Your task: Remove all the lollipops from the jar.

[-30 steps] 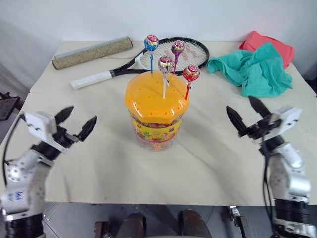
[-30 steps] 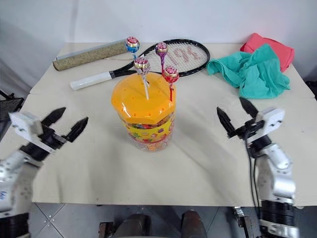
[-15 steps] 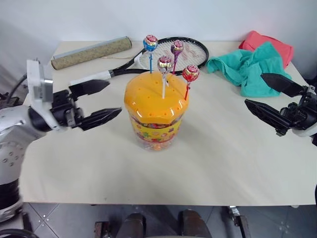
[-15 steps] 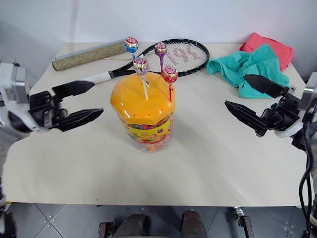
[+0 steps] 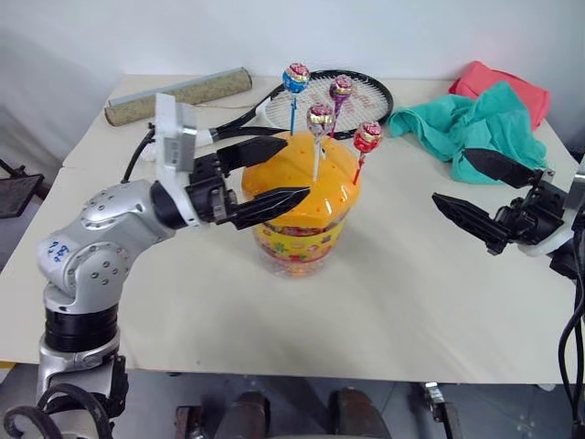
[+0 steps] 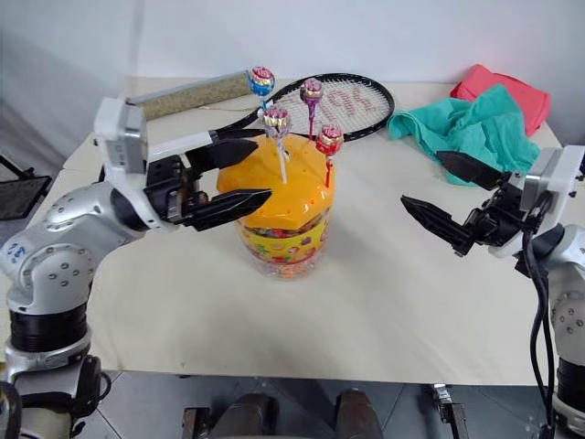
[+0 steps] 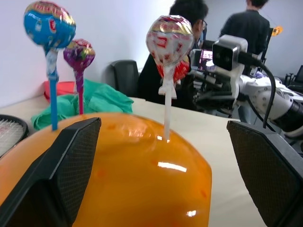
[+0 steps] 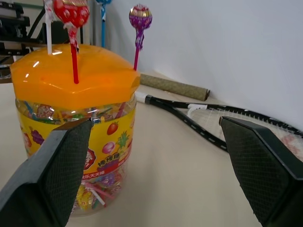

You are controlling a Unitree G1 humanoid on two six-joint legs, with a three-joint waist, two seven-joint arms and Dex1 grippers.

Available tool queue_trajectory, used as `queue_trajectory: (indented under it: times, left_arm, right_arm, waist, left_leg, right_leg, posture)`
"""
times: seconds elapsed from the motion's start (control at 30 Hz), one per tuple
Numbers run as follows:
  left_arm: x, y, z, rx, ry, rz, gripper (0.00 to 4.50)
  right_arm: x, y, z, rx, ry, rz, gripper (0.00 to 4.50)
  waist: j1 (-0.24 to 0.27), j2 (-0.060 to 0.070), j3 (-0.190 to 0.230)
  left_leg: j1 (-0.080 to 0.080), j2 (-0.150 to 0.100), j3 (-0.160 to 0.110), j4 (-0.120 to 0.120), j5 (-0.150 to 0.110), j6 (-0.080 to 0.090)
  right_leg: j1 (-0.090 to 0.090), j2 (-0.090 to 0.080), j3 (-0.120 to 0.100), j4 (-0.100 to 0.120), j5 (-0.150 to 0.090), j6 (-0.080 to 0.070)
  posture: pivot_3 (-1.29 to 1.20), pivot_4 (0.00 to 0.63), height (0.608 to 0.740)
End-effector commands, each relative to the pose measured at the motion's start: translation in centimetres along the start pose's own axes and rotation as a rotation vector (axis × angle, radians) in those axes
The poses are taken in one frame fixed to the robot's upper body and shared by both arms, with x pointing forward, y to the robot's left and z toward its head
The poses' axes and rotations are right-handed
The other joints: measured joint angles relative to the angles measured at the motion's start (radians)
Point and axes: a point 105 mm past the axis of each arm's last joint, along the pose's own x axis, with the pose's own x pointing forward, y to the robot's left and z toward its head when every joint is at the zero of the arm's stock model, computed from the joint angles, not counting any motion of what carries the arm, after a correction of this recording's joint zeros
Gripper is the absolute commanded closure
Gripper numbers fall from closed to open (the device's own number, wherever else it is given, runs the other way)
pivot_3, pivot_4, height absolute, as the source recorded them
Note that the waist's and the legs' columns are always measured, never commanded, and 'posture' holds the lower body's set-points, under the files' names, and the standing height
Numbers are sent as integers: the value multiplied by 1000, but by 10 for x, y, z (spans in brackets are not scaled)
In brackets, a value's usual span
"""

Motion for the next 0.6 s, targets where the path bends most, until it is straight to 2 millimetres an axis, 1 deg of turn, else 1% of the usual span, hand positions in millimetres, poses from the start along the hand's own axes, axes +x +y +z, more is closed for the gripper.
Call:
queue_trajectory:
  times: [0.03, 0.1, 0.13, 0.2, 0.27, 0.3, 0.43, 0.53, 0.6]
  left_arm:
    - [10, -1, -3, 16, 34, -31, 0]
    - [14, 2, -3, 32, 36, -23, 0]
    - [16, 3, -3, 30, 36, -27, 178]
    - [20, 2, -4, 21, 35, -46, 555]
    - [22, 1, -6, 25, 41, -59, 1107]
    - [23, 1, -6, 21, 40, -64, 1414]
    - [27, 4, -7, 23, 42, -76, 2674]
    - [29, 4, -8, 10, 40, -95, 3541]
    - [31, 4, -9, 6, 39, -105, 4140]
  right_arm:
    - [-2, 3, 15, -45, -33, -3, 30]
    - [-2, 3, 15, -46, -34, -7, 30]
    - [-3, 4, 16, -49, -35, -8, 5]
    - [-7, 4, 25, -54, -66, -7, 0]
    - [-13, 8, 33, -69, -94, 14, 0]
    - [-16, 11, 34, -75, -77, 33, 0]
    - [-22, 21, 35, -47, -37, 87, 0]
    - [-29, 28, 35, -28, -55, 134, 0]
    - [-32, 30, 29, 0, -39, 146, 0]
  waist:
    - [2, 0, 0]
    - [2, 0, 0]
    - [2, 0, 0]
    - [2, 0, 0]
    - [5, 0, 0]
    - [8, 0, 0]
    - [18, 0, 0]
    - [27, 0, 0]
    - [29, 0, 0]
  left_leg:
    - [0, 0, 0, 0, 0, 0]
    - [0, 0, -1, 0, 0, 0]
    - [0, 0, -1, 0, 0, 0]
    - [0, 0, -1, 0, 0, 0]
    - [0, 0, -1, 0, 0, 0]
    - [0, 0, -2, 0, 0, 0]
    - [0, 0, -3, 0, 0, 0]
    - [0, -1, -3, 1, 1, 1]
    - [0, -1, -4, 1, 1, 1]
  right_leg:
    - [0, 0, 0, -1, 0, 0]
    - [1, 0, -1, -1, 0, 0]
    - [1, 0, -1, -1, 0, 0]
    - [1, 0, -1, -2, 0, 0]
    - [2, 0, -2, -2, 0, 0]
    - [2, 0, -2, -2, 0, 0]
    - [5, 0, -4, -6, 1, 1]
    - [6, 0, -4, -7, 2, 2]
    - [7, 0, -4, -8, 3, 3]
  posture:
    - [0, 150, 740]
    - [0, 150, 740]
    - [0, 150, 740]
    - [0, 150, 740]
    - [0, 150, 740]
    - [0, 150, 740]
    - [0, 150, 740]
    - [0, 150, 740]
    - [0, 150, 740]
